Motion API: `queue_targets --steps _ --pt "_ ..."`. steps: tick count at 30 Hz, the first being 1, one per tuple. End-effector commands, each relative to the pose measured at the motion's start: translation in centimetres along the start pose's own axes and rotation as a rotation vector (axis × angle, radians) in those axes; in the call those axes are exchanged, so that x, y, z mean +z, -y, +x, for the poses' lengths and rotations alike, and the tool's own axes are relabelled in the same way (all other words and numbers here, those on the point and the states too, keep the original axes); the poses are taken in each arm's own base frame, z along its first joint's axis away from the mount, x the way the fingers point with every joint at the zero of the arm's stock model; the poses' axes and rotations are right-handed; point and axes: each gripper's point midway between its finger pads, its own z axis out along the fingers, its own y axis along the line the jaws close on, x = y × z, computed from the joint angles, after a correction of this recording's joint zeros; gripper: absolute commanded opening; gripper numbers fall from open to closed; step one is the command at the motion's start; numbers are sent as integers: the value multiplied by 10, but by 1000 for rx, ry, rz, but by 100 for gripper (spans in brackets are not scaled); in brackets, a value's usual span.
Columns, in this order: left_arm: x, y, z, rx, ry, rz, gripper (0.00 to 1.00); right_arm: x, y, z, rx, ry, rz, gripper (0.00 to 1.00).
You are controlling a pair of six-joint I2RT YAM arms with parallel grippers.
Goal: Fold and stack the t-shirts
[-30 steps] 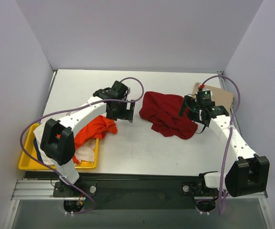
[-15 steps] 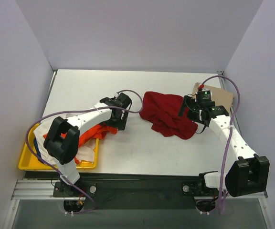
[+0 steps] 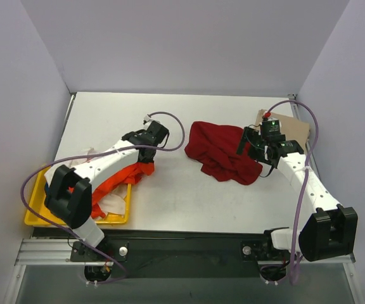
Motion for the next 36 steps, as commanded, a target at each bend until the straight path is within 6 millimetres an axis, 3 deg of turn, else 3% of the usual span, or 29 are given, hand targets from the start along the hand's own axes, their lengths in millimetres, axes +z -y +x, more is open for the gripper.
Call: queue_targets --steps 1,4,8,13,16,17,19,20,22,25,29,33,34,36 --pt "-40 -36 -25 -136 129 -27 0 1 -2 3 0 -14 -8 93" --pt "-61 -68 -14 -196 124 -81 0 4 -4 3 2 -22 -16 93" --pt "-108 -136 3 -338 183 -168 0 10 -6 7 1 -43 -25 93" --pt "-148 -227 43 -458 193 -359 0 12 -14 4 -4 -53 -47 93" --pt "-161 -252 67 -474 185 -431 1 15 -18 3 -6 -61 -55 93" --pt "-163 -254 72 -481 181 -433 14 16 -19 3 -6 -65 -57 93" --pt "-162 -248 74 -496 171 -389 45 17 -20 1 -6 -63 -58 93" --pt "-161 -245 73 -502 166 -371 68 17 -19 1 -8 -64 -57 93" --pt "-160 -237 70 -525 159 -322 95 17 -19 1 -11 -62 -54 93" --pt "-158 -226 53 -561 170 -249 97 19 -14 6 -18 -69 -35 93" --pt "-160 -202 7 -580 260 -94 97 26 -2 17 -19 -90 13 93" --pt "-150 -152 -43 -517 348 42 97 33 11 31 -2 -129 52 93" --pt "-143 -119 -53 -442 337 87 97 35 18 35 11 -146 68 93" --pt "-144 -81 -78 -409 370 174 97 37 26 41 31 -169 90 92"
